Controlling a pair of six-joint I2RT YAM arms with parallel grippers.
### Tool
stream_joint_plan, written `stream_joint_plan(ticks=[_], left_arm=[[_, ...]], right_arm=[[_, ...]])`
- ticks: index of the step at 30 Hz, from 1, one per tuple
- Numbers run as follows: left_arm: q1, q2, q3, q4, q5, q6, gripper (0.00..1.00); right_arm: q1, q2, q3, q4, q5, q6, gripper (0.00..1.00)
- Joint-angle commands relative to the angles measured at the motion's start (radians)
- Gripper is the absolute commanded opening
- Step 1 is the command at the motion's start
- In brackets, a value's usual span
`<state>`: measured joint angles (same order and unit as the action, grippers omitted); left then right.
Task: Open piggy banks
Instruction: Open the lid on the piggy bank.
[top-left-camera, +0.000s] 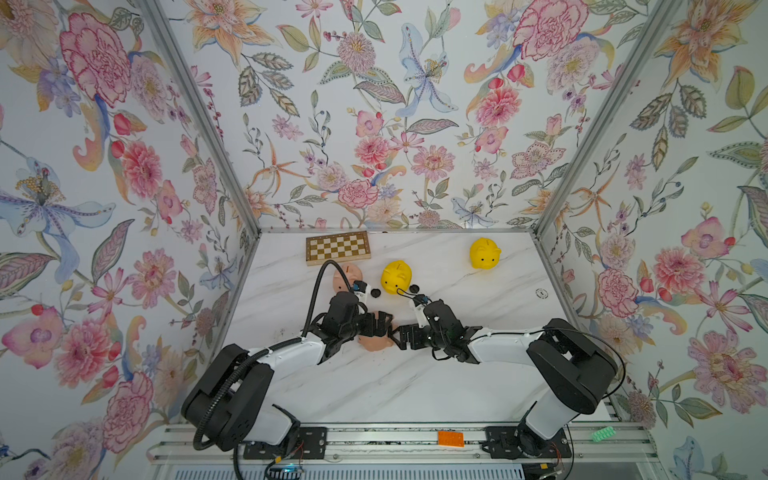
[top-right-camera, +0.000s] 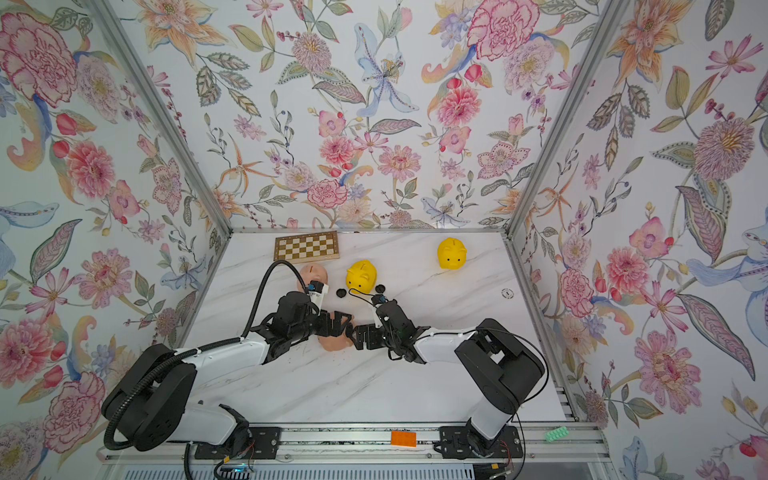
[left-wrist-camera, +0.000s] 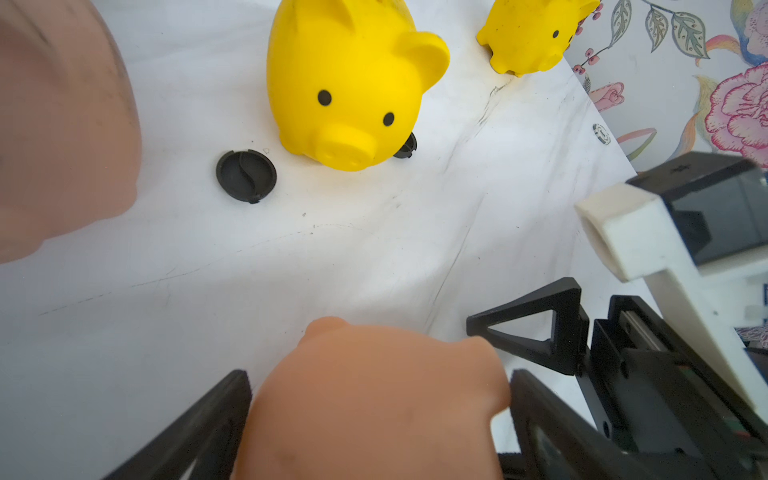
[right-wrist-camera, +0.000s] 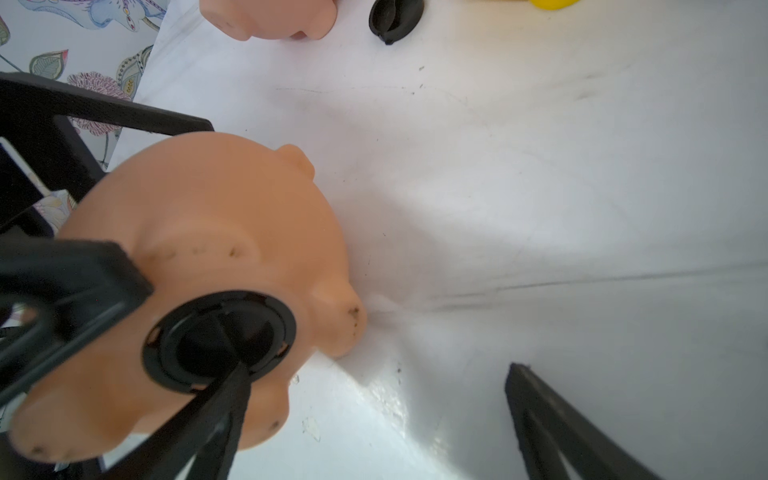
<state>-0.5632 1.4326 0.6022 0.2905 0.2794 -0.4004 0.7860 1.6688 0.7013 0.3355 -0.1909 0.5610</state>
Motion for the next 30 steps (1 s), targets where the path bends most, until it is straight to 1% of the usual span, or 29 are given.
stream_joint_plan(ticks=[1,6,12,17,23,30], left_arm=[[-0.008,0.006,-0.030,0.021,-0.011,-0.005,0.99],[-0.007,0.005,-0.048,0.026,-0.009,-0.005,0.99],[0.004,-0.006,-0.085,0.057,0.030,-0.013,0.99],[0.042,-0.009,-0.138,0.133,0.090,-0.047,0.99],[0.054,-0.005,-0.155,0.154,0.117,-0.044,0.99],[0.079,0.006,-0.181,0.191,0.145,-0.045,0.99]], right_arm=[[0.009,0.018,0.018,0.017,-0.001,-0.003,0.98],[0.008,0.011,0.017,0.015,-0.001,-0.003,0.98],[-0.004,-0.013,0.005,0.024,-0.011,-0.005,0.98],[-0.026,-0.043,-0.011,0.027,-0.020,-0.007,0.98],[-0.061,-0.084,-0.035,0.032,-0.036,-0.006,0.98],[-0.097,-0.129,-0.079,0.101,-0.099,-0.009,0.97]])
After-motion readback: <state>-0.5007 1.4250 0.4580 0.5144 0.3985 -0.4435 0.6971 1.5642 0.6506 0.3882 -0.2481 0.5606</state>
